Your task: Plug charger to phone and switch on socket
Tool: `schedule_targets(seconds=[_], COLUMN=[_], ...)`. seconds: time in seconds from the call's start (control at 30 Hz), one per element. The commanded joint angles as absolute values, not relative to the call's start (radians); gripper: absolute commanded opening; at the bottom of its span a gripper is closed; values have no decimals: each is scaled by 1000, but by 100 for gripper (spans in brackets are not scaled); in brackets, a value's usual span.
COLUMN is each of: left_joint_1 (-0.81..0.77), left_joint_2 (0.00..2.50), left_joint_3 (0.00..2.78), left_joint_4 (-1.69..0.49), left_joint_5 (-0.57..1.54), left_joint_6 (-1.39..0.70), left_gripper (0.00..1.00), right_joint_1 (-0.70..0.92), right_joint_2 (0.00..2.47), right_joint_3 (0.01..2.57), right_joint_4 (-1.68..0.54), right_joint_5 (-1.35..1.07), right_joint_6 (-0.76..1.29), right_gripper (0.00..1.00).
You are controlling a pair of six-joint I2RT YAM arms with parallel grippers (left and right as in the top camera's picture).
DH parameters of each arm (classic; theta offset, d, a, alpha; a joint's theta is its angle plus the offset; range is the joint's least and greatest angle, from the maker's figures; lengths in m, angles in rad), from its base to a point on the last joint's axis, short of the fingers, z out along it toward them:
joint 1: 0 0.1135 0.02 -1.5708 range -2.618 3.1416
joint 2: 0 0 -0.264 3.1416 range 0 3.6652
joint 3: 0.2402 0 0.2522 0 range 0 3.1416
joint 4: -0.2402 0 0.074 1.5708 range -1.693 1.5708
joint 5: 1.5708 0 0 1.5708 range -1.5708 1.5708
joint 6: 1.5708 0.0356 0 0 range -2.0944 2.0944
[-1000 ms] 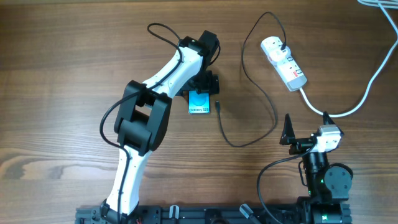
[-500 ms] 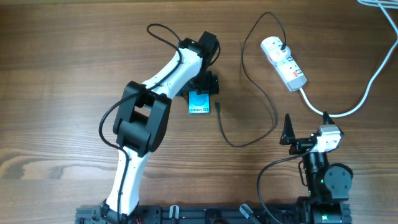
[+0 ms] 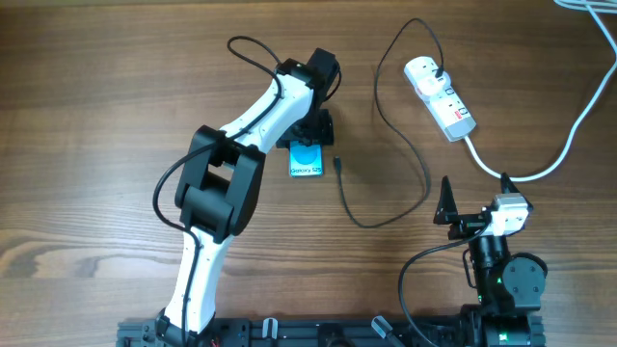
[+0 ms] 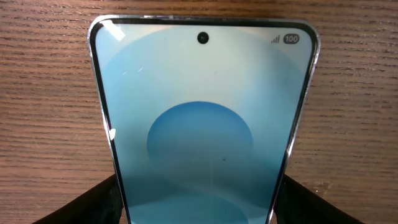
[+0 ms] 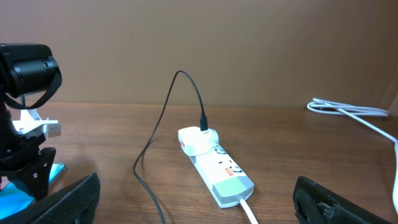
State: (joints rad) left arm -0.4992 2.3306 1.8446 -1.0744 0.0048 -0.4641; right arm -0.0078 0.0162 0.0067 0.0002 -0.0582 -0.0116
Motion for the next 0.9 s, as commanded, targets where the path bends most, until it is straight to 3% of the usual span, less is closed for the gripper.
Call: schedule_targets(seconds=[0.0,0.87], left_joint_1=[-503,-490], left_joint_2=[2370,2282], left_joint_3=[1802,1806], left_joint_4=[-1069,-1092], left_joint_5=[2,4], left_joint_6=[-453,-488], left_gripper=[75,72], right_joint_1=[-13,-13], right_joint_2=[11,11], right_joint_3=[5,5], right_joint_4=[2,2], right_joint_5=[-45,-45], right_joint_6=[1,1], right_gripper=[100,100])
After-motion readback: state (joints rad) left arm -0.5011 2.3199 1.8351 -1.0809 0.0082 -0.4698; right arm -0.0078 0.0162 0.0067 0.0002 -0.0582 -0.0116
